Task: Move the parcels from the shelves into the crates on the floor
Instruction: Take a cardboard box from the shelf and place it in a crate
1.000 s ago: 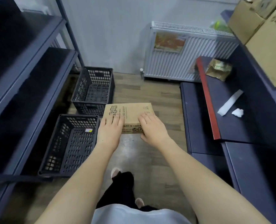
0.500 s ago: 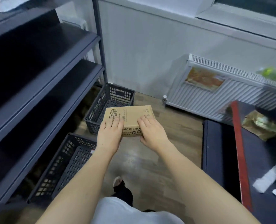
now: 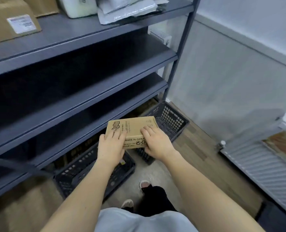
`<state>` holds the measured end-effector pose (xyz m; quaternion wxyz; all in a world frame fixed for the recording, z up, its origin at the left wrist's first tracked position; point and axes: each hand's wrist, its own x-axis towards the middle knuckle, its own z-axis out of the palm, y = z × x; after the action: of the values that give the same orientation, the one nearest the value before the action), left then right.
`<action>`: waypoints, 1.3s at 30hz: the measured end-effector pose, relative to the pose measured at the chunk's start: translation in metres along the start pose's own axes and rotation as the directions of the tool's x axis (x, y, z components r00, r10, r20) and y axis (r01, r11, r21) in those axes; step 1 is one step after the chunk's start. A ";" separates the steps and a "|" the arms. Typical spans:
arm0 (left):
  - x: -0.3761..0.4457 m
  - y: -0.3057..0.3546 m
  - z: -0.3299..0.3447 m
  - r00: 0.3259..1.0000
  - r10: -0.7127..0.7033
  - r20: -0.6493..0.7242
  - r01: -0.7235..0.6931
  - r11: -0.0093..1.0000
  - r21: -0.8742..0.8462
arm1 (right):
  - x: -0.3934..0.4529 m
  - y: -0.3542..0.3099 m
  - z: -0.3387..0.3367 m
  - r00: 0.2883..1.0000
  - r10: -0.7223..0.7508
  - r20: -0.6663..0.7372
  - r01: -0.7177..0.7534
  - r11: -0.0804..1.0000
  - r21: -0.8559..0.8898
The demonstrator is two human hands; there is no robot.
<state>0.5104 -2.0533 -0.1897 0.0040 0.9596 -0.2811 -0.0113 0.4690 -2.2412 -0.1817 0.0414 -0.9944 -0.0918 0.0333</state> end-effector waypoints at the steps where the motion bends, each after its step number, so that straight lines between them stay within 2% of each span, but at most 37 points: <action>1: 0.000 -0.004 0.001 0.998 -0.063 0.000 0.063 0.998 -0.005 | 0.013 0.001 0.000 0.998 -0.062 0.004 0.062 0.998 -0.001; 7: -0.010 -0.012 -0.002 0.918 -0.397 -0.002 0.397 0.918 -0.014 | 0.071 -0.003 -0.008 0.928 -0.372 -0.005 0.373 0.928 -0.001; 12: -0.029 -0.012 -0.005 0.818 -0.576 0.000 0.576 0.817 -0.006 | 0.092 -0.015 -0.005 0.830 -0.557 -0.042 0.557 0.831 -0.010; 15: -0.044 -0.012 -0.013 0.766 -0.641 0.054 0.642 0.767 -0.005 | 0.097 -0.025 -0.001 0.761 -0.643 -0.083 0.645 0.764 -0.011; 17: -0.052 -0.016 -0.019 0.757 -0.647 0.090 0.652 0.758 -0.036 | 0.101 -0.030 0.000 0.717 -0.689 -0.105 0.691 0.723 -0.022; 19: -0.060 -0.025 -0.026 0.733 -0.668 0.129 0.680 0.726 -0.103 | 0.105 -0.032 -0.001 0.698 -0.707 -0.116 0.708 0.705 -0.042; 23: -0.081 -0.049 -0.041 0.633 -0.743 0.216 0.772 0.589 -0.238 | 0.112 -0.036 -0.005 0.682 -0.717 -0.146 0.717 0.694 -0.062; 25: -0.088 -0.059 -0.041 0.580 -0.758 0.298 0.803 0.468 -0.370 | 0.115 -0.040 -0.008 0.675 -0.720 -0.165 0.718 0.692 -0.081; 28: -0.086 -0.067 -0.043 0.505 -0.772 0.387 0.729 0.142 -0.669 | 0.119 -0.047 -0.008 0.655 -0.730 -0.196 0.722 0.681 -0.121; 31: -0.077 -0.075 -0.041 0.370 -0.811 0.454 0.674 -0.102 -0.732 | 0.121 -0.053 -0.005 0.636 -0.731 -0.249 0.722 0.677 -0.143; 33: -0.078 -0.081 -0.035 0.320 -0.757 0.570 0.614 -0.292 -0.733 | 0.122 -0.054 -0.004 0.624 -0.735 -0.267 0.724 0.672 -0.156; 34: -0.080 -0.084 -0.033 0.319 -0.699 0.640 0.554 -0.411 -0.724 | 0.122 -0.054 -0.003 0.619 -0.737 -0.272 0.724 0.669 -0.165; 36: -0.086 -0.086 -0.029 0.376 -0.585 0.719 0.423 -0.582 -0.694 | 0.120 -0.054 0.000 0.615 -0.740 -0.272 0.725 0.667 -0.174; 39: -0.090 -0.084 -0.024 0.425 -0.545 0.723 0.352 -0.636 -0.687 | 0.114 -0.057 0.004 0.638 -0.731 -0.243 0.722 0.677 -0.142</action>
<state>0.4807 -1.9337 -0.1651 0.7162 0.5517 0.4007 -0.1489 0.5705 -2.1644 -0.1876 0.0483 -0.8681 -0.4771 -0.1282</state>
